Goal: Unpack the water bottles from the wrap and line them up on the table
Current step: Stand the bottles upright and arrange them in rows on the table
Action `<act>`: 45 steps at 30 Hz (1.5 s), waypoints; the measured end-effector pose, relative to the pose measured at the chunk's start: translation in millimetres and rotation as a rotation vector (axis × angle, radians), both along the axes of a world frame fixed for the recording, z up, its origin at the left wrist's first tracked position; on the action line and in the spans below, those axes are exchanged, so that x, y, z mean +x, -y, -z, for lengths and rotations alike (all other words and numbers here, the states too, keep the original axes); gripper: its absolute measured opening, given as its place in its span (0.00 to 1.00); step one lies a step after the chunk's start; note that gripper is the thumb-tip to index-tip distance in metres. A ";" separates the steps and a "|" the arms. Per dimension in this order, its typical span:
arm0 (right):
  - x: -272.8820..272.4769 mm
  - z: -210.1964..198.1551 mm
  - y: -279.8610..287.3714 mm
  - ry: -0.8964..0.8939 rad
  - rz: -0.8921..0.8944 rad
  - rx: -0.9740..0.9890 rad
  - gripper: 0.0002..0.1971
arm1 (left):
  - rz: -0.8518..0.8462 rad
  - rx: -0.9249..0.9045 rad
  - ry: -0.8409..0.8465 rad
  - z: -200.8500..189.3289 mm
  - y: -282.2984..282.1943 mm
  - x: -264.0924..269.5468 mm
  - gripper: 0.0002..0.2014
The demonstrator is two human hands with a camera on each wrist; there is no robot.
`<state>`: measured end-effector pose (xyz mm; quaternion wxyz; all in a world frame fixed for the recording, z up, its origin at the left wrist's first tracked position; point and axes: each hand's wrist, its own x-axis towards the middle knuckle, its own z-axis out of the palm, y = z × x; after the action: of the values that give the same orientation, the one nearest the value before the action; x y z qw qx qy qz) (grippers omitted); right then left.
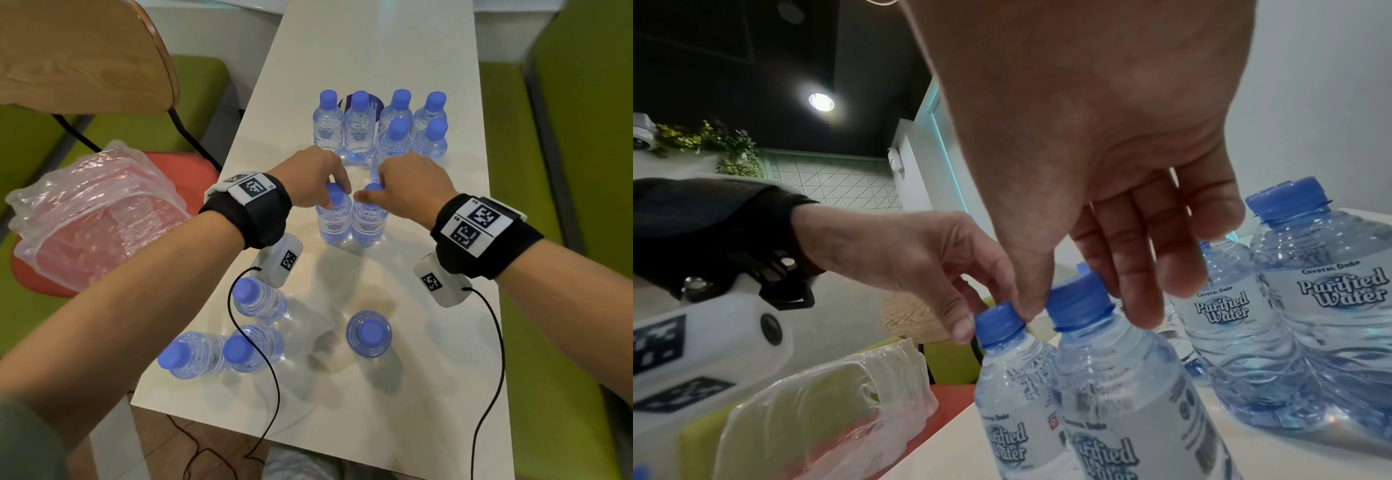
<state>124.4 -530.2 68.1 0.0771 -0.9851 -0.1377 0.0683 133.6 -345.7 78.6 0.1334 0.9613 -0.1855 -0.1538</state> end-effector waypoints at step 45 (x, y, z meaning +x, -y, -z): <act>113.3 11.1 -32.7 0.035 0.055 0.131 0.13 | -0.347 -0.109 0.144 15.1 -17.0 116.3 0.12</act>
<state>237.7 -497.5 57.0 0.1409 -0.9824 -0.1161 0.0400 249.9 -328.7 63.5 0.1961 0.9787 -0.0342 -0.0492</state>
